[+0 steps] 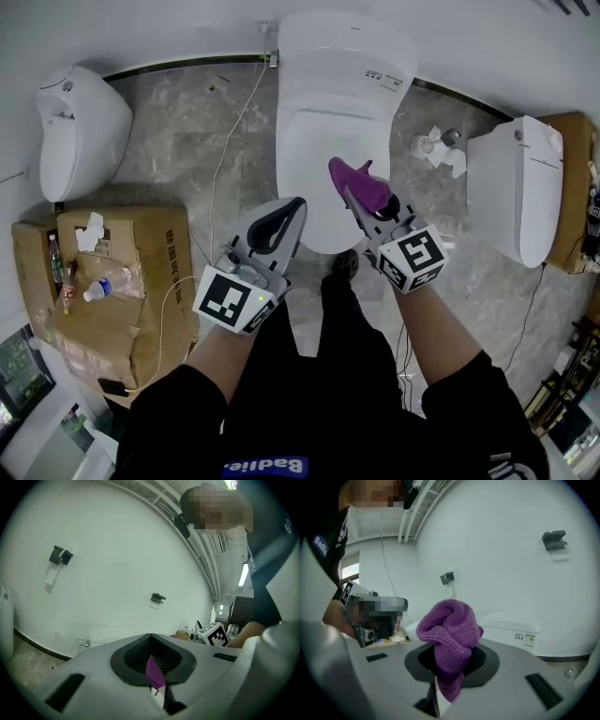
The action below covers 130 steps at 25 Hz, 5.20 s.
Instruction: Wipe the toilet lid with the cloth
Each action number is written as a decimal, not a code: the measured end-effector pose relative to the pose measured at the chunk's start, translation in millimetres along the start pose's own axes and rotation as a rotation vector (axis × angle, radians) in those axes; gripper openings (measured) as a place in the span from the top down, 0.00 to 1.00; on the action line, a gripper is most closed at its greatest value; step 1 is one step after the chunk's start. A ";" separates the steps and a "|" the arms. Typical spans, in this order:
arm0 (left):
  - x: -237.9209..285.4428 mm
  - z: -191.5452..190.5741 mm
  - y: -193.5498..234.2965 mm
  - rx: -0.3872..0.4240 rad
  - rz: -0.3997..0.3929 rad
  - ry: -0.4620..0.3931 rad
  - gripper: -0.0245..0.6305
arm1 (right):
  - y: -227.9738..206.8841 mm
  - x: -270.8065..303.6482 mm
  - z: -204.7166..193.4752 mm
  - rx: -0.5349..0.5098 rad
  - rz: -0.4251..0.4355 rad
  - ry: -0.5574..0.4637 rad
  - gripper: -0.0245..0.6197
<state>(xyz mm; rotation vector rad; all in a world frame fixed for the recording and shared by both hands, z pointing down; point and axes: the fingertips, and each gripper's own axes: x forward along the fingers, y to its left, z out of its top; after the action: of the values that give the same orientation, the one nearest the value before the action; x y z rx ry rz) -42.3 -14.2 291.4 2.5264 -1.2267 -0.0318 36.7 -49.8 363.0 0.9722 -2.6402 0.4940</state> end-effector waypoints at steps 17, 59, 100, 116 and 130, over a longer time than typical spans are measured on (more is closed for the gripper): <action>21.3 -101.6 155.5 -0.018 0.019 0.077 0.94 | -79.1 229.5 -131.6 -0.107 -0.167 0.169 0.87; -33.6 -164.7 158.5 -0.013 0.012 0.139 0.94 | -76.7 244.5 -218.9 -0.232 -0.188 0.379 0.87; -88.7 -192.0 59.7 -0.074 0.035 0.137 0.94 | -32.8 160.6 -268.1 -0.249 -0.238 0.340 0.87; -140.9 -203.2 36.3 -0.070 -0.041 0.122 0.94 | 14.3 135.2 -296.4 -0.193 -0.268 0.339 0.87; -94.0 -233.8 -36.8 -0.039 -0.128 0.157 0.94 | -53.9 8.5 -342.4 -0.117 -0.410 0.253 0.87</action>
<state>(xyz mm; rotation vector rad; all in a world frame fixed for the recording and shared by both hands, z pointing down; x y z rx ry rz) -35.4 145.6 489.6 2.5162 -0.9945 0.1101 115.8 46.9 686.4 1.2772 -2.1452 0.3340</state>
